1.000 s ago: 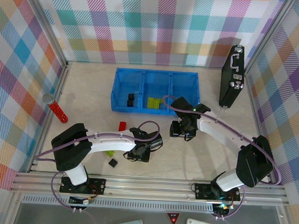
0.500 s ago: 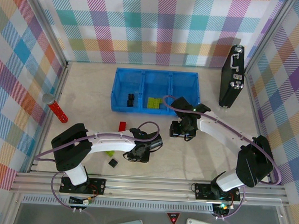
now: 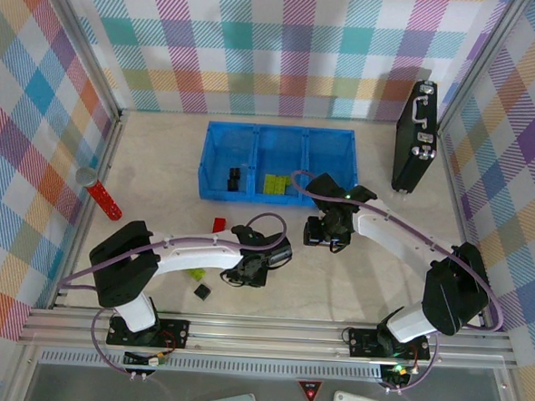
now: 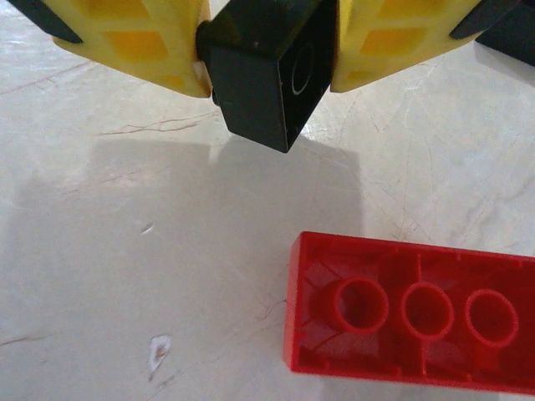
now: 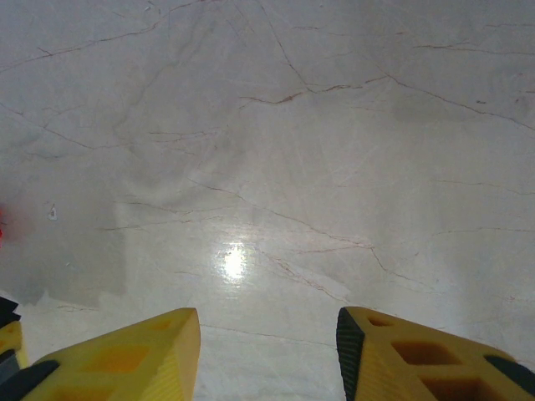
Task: Sort the legos into containers by color
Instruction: Pick up the lego from the middle-left of the table, then place the lego in the container.
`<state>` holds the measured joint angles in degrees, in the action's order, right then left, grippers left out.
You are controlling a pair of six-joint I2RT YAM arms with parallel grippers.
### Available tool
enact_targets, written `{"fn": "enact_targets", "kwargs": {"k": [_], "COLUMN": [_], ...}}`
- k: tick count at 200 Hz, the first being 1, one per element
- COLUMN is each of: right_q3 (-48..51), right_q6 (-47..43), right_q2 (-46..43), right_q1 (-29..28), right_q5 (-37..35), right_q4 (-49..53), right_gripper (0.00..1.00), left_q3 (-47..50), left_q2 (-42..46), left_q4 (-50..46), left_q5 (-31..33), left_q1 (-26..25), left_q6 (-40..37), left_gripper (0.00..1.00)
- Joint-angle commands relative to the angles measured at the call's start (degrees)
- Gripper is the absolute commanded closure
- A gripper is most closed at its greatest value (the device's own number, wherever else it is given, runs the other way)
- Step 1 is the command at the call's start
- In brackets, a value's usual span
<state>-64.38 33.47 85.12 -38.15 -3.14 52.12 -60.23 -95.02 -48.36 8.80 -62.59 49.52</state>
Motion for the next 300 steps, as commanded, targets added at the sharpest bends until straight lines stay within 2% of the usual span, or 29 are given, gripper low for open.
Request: {"fn": "enact_targets", "kwargs": {"k": [1,60,107,162,228,300], "right_q3": [-0.86,-1.01,-1.19,-1.71,-1.89,-0.85], "right_q6": [0.29,0.85,1.80,2.73,3.55,4.91], "right_q2": [-0.41,-1.66,-2.93,-4.24,-5.62,-8.56], "right_q1": [0.36,0.36,0.36,0.36,0.36,0.42], "right_q5": [-0.31,-1.78,-3.17,-4.59,-5.66,-7.68], "right_q4": [1.71,3.22,4.74,6.55,8.08,10.63], "right_gripper": [0.51,0.51,0.51,0.51,0.51,0.51], "left_q3": [-1.82,-3.79,-6.56,-13.54,-28.78,-44.16], "left_q2": [2.02,5.48,8.91,8.93,-2.46,-18.70], "left_q4": [-3.24,-3.49,-4.23,-5.95,-5.85,-3.74], "left_q5": [1.84,0.79,-1.84,-4.10,-4.50,-5.58], "left_q1": [0.20,6.43,14.55,23.74,34.51,40.97], "left_q6": [-1.67,-6.92,-13.38,-21.31,-30.16,-33.83], "left_gripper": [0.68,0.68,0.78,0.77,0.76,0.75]}}
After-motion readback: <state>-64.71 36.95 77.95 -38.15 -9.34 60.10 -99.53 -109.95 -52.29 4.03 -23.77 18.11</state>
